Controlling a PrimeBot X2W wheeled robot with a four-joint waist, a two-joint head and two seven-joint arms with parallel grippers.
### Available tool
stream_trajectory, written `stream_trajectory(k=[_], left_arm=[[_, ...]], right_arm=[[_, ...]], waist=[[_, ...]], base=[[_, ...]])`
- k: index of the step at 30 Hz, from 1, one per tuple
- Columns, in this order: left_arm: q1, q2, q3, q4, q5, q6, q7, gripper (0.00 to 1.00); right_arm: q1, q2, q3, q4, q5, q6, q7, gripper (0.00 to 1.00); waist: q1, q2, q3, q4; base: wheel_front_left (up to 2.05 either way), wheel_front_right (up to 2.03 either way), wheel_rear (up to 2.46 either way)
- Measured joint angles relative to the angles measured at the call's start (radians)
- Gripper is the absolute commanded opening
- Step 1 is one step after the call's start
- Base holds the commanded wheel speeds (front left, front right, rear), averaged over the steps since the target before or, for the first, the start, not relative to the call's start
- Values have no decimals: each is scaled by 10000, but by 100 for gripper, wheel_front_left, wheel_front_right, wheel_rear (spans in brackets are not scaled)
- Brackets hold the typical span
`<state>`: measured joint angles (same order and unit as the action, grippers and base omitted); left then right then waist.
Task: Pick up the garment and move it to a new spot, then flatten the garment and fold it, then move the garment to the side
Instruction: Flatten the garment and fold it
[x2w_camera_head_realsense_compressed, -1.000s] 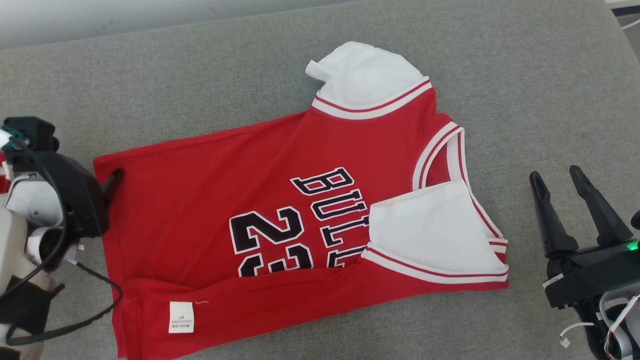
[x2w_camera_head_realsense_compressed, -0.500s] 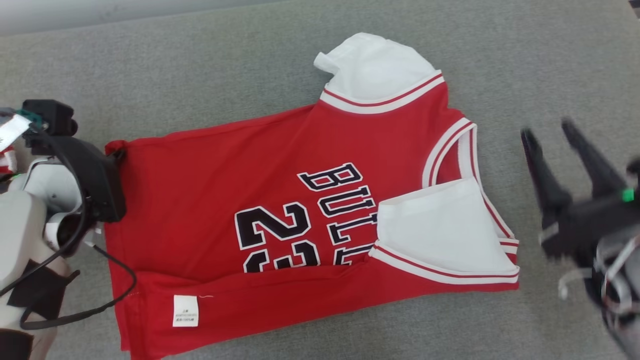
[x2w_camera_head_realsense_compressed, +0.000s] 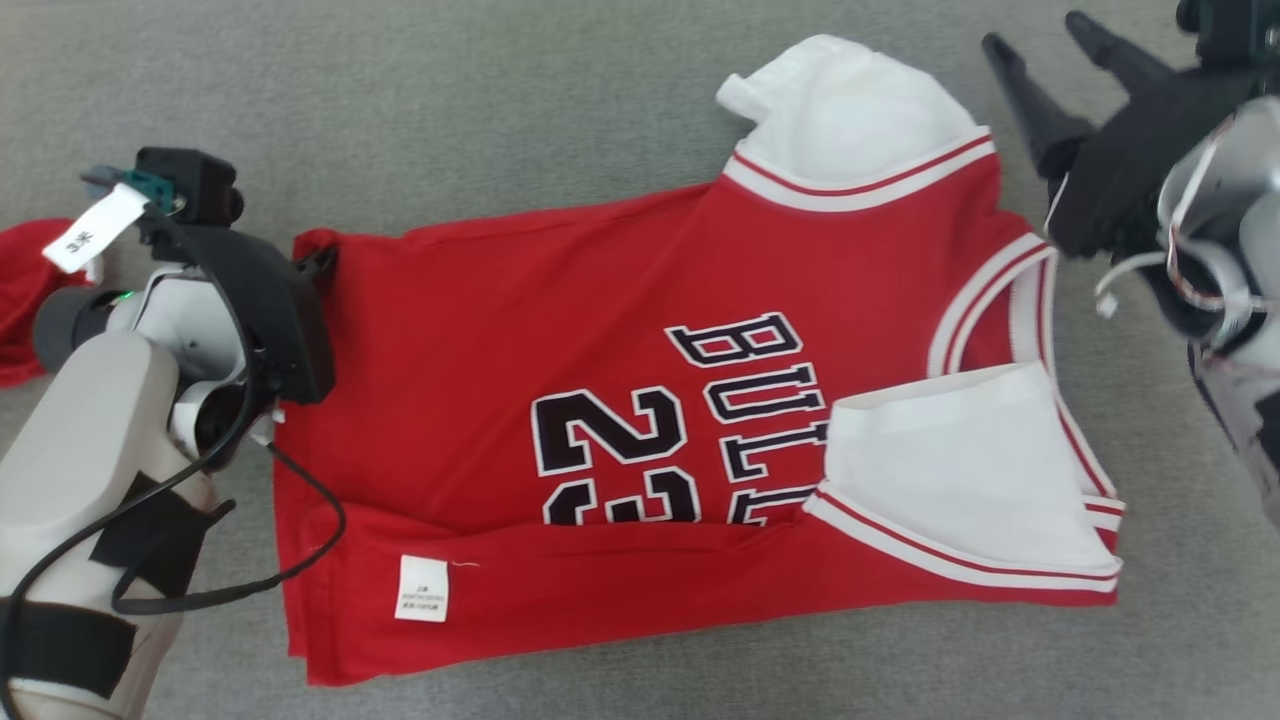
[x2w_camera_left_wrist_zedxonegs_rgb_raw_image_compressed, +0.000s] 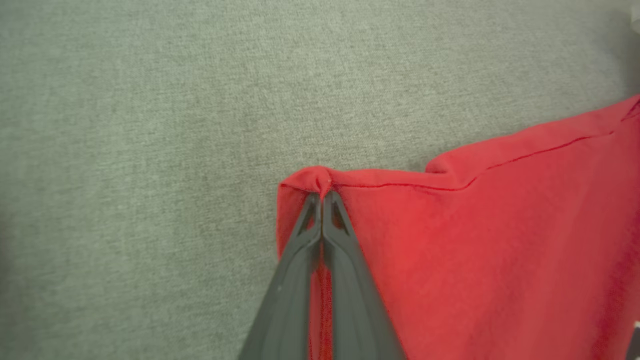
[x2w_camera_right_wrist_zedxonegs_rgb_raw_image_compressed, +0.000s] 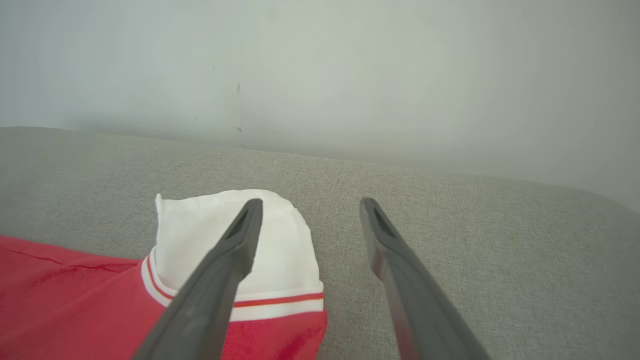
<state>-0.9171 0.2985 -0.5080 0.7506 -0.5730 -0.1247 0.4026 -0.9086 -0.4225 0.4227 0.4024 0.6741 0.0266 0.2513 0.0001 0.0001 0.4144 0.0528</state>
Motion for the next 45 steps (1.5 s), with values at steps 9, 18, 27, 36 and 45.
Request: stream_trajectory(k=[9,18,27,36,45], left_arm=[[-487,-360,-451,79,-232,0,-263,0],[-1143,-754,-861,226,-706,-4,-594,0],[-1502,-955,-1220,552,-986,-79,-995,0],[-1604,-920,-1513,953,-1392,-82,-1383,0],[-1413,-591,-1582,1588,-1916,-81,-1881,0]], right_arm=[[-1647,378,182,2176,-48,102,1026,100],[-2905,907,466,3799,-176,272,1544,100],[-3278,1016,1137,5020,-717,537,1816,96],[-3724,1154,1417,5741,-884,761,1430,0],[-3616,890,1237,6107,-836,907,-109,0]], waist=[[0,0,326,544],[0,0,920,1171],[-1,0,1249,1596],[0,0,1216,1622],[-1,0,758,1371]], base=[[0,0,0],[0,0,0],[0,0,0],[0,0,0],[0,0,0]])
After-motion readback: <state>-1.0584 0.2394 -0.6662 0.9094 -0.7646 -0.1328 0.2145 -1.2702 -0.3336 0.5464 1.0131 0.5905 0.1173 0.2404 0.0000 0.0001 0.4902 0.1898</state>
